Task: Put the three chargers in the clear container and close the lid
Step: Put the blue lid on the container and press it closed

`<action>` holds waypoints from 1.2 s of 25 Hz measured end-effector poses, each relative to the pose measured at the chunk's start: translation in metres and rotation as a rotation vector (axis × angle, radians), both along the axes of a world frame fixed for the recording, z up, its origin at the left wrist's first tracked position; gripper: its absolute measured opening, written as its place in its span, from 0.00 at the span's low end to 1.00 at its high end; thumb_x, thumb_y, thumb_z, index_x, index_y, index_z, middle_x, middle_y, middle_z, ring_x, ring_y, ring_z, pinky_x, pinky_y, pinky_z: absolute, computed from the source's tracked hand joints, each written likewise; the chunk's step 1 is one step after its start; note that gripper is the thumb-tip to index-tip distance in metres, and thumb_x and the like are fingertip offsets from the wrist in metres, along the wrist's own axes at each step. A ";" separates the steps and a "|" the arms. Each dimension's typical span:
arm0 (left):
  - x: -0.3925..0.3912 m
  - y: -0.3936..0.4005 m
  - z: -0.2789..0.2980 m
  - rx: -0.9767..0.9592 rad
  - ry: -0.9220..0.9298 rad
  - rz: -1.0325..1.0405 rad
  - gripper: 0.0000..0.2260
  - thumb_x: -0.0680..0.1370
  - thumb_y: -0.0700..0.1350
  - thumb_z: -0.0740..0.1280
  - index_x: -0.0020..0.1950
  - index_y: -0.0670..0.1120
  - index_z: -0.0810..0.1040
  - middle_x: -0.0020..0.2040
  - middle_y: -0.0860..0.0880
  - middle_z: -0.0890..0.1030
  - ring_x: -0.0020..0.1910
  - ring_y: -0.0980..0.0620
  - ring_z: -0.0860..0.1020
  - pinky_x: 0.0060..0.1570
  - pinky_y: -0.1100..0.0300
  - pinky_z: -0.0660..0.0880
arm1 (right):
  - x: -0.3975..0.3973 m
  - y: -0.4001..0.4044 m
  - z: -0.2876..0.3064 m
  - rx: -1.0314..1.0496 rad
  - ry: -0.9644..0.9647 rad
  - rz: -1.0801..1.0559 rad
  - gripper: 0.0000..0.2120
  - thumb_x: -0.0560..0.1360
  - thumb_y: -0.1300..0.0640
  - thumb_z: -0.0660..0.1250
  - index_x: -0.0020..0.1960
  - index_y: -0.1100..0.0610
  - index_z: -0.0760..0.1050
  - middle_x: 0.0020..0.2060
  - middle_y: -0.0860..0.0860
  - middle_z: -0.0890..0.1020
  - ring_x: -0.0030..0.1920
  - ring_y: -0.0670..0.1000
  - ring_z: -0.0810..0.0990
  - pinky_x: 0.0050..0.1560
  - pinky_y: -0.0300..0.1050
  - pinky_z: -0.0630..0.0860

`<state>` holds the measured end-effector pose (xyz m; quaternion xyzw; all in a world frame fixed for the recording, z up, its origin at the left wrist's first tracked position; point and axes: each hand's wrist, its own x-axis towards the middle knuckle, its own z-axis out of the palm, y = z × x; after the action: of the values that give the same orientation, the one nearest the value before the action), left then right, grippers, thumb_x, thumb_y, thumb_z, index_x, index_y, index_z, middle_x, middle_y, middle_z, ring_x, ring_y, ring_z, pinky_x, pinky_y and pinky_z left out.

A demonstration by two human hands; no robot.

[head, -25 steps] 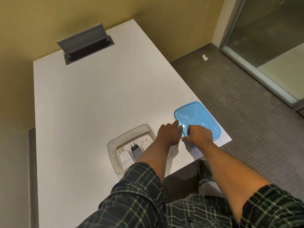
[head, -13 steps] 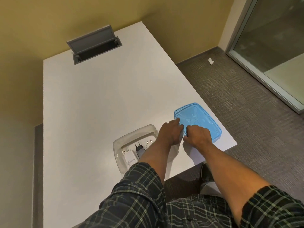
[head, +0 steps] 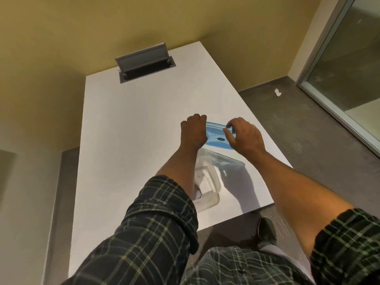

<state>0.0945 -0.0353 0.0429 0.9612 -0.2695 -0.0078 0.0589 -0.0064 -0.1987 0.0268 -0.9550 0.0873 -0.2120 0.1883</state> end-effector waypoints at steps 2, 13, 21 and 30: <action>0.012 0.025 0.015 -0.108 -0.001 0.090 0.23 0.76 0.42 0.68 0.72 0.45 0.73 0.65 0.44 0.76 0.64 0.40 0.75 0.61 0.48 0.72 | 0.011 0.009 0.017 0.062 -0.059 0.014 0.14 0.79 0.45 0.67 0.51 0.57 0.77 0.46 0.54 0.81 0.40 0.55 0.80 0.40 0.48 0.73; 0.011 0.124 0.037 -0.684 0.277 0.426 0.19 0.73 0.53 0.77 0.55 0.42 0.81 0.47 0.48 0.80 0.46 0.51 0.77 0.47 0.59 0.73 | 0.042 0.067 0.033 0.616 -0.091 -0.062 0.24 0.70 0.37 0.73 0.55 0.52 0.72 0.46 0.46 0.74 0.41 0.41 0.73 0.41 0.34 0.66; -0.040 0.166 -0.026 -0.660 0.427 0.742 0.18 0.73 0.50 0.78 0.44 0.33 0.84 0.42 0.37 0.86 0.48 0.40 0.85 0.49 0.52 0.79 | 0.036 0.091 -0.025 0.692 0.324 -0.055 0.23 0.70 0.47 0.77 0.58 0.59 0.75 0.57 0.57 0.77 0.51 0.50 0.74 0.49 0.42 0.67; -0.065 0.171 -0.048 -0.604 0.466 0.845 0.07 0.75 0.38 0.69 0.47 0.38 0.87 0.48 0.42 0.87 0.52 0.44 0.84 0.49 0.57 0.78 | 0.019 0.098 -0.055 0.530 0.460 -0.038 0.19 0.74 0.47 0.73 0.57 0.59 0.76 0.56 0.57 0.80 0.57 0.56 0.78 0.53 0.48 0.72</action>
<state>0.0294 0.1360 -0.0046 0.8990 0.1680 -0.1181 0.3869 0.0123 -0.1010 -0.0287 -0.8939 0.1972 0.0352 0.4009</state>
